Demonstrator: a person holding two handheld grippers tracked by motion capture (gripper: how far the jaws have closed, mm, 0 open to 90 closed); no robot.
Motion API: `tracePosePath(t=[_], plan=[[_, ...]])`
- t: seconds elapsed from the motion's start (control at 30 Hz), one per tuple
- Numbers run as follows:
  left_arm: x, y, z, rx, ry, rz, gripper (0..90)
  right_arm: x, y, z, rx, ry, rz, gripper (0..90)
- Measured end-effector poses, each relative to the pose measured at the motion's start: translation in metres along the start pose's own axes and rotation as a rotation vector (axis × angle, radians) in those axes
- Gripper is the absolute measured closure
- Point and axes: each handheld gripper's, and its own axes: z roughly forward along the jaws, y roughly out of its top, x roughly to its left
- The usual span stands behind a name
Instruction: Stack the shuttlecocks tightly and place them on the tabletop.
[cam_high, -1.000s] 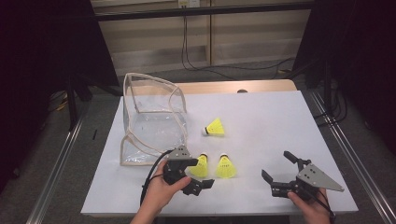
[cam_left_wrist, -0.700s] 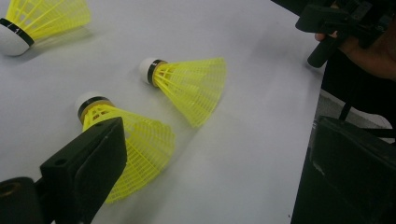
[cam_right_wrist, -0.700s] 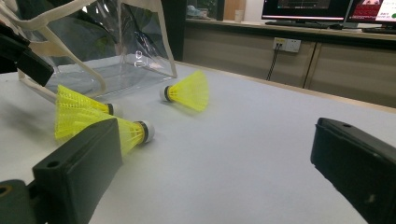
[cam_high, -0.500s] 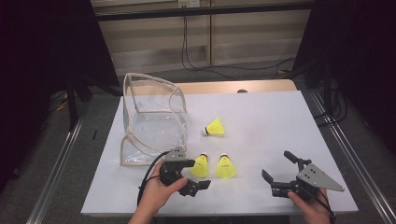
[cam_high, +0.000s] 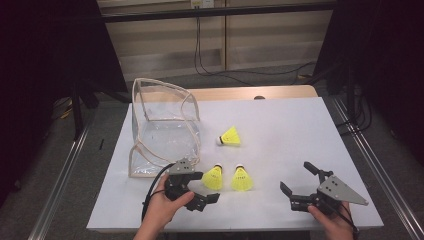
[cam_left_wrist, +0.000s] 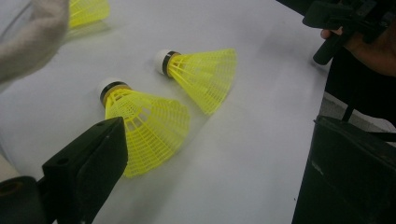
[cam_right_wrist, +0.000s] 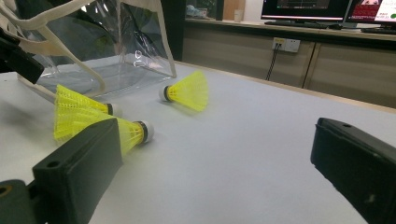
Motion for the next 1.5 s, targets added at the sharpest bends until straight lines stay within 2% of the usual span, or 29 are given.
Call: tracePosePath(t=[0.8,1.3,1.43,1.5], plan=[[0.011,-0.010,-0.018,-0.029,0.030,-0.008,4.5,0.001,0.001,0.000,0.003,-0.004,0.002,1.4],[0.020,-0.017,-0.033,-0.049,0.070,-0.023,4.5,0.001,0.002,0.001,-0.002,-0.007,-0.003,1.4],[0.022,-0.019,-0.034,-0.042,0.078,-0.019,4.5,0.002,0.002,0.001,0.001,-0.009,-0.002,1.4],[0.023,-0.020,-0.034,-0.054,0.075,-0.010,4.4,0.002,0.002,0.001,0.000,-0.011,-0.003,1.4]])
